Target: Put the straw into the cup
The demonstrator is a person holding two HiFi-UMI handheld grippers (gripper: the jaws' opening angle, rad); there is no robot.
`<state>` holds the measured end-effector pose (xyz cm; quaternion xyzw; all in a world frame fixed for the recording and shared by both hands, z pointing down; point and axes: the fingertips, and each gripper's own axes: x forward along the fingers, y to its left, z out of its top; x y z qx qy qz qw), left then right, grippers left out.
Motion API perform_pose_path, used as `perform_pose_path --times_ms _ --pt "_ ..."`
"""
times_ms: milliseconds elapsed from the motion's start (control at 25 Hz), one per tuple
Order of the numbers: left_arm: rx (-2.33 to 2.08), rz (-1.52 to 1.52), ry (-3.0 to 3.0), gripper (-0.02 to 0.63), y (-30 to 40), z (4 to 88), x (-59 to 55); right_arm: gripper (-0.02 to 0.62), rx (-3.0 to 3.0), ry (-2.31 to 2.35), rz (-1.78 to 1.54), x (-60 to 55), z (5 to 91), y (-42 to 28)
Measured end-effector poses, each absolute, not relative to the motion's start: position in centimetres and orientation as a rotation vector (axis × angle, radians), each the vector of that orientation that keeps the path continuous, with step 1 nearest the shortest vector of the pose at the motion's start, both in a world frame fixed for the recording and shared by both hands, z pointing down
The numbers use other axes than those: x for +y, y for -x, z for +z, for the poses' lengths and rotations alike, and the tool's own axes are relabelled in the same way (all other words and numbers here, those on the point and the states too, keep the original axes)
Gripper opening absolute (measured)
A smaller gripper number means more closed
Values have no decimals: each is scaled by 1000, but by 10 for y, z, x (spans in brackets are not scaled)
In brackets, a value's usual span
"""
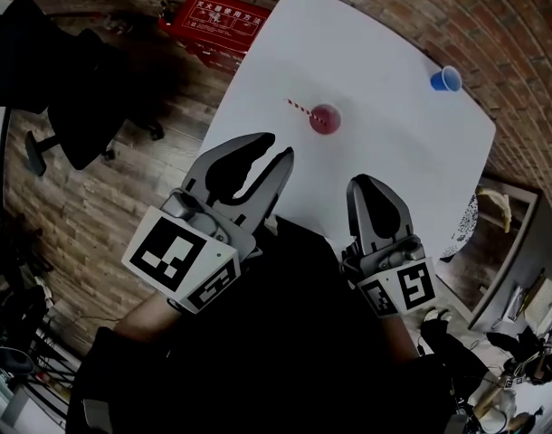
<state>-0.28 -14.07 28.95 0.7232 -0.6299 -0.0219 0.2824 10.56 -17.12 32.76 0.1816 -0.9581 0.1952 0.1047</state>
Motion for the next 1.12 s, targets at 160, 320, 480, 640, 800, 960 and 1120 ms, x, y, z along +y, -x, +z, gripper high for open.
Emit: perform_pose_path --times_ms 160,320,480,640,800,960,1120 --pt "-1715 -104 -1932 109 1 283 -143 52 -2864 -518 560 -170 316 -94" --pt "-1736 -145 -1925 109 4 278 -144 52 -2894 -494 548 -167 312 -92" --pt "-1742 -163 -1929 109 3 275 -147 52 -2925 -475 552 -166 308 -92" --pt "-1734 -171 -1933 109 0 275 -150 52 -2945 -472 560 -167 305 -94" --pt "-1729 -171 -1938 109 -2 276 -152 52 -2950 -474 563 -168 306 -95" --pt "-1724 -167 -1941 109 -4 277 -154 52 -2945 -470 564 -168 308 -96" --pt "-1719 -164 -1937 109 -6 277 -155 52 -2943 -460 562 -168 307 -96"
